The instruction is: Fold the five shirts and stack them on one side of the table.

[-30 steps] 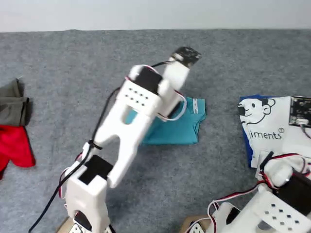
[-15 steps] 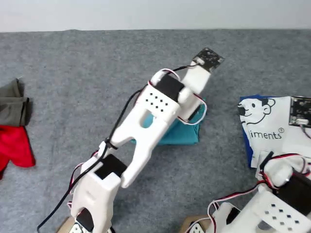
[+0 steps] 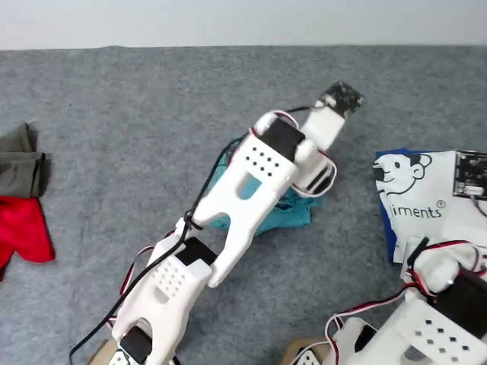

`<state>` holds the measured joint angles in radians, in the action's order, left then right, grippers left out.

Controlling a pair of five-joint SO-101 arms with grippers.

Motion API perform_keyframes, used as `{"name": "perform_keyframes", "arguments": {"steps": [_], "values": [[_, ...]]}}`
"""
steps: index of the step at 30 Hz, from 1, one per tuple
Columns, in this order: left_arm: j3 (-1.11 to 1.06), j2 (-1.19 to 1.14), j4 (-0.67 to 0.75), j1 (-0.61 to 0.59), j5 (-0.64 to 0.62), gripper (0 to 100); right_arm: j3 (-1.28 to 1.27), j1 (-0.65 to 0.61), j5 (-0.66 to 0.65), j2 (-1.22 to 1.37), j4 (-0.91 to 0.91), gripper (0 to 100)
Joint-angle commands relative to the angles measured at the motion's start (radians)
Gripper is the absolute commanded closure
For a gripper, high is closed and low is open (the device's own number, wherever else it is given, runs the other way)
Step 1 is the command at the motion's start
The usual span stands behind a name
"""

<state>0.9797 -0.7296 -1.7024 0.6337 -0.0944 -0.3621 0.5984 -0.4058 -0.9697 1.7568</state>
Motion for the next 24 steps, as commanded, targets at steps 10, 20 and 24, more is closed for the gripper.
{"name": "perform_keyframes", "arguments": {"steps": [10, 20, 24], "values": [[0.039, 0.012, -0.055, -0.158, 0.057, 99, 0.000, 0.007, -0.011, -0.010, 0.039, 98.7], [-0.130, -0.074, 0.012, -0.066, 0.172, 99, -0.071, 0.005, -0.011, -0.010, 0.036, 98.7], [-0.125, -0.152, 0.084, -0.021, 0.189, 99, -0.071, 0.005, -0.011, -0.010, 0.036, 98.7]]}}
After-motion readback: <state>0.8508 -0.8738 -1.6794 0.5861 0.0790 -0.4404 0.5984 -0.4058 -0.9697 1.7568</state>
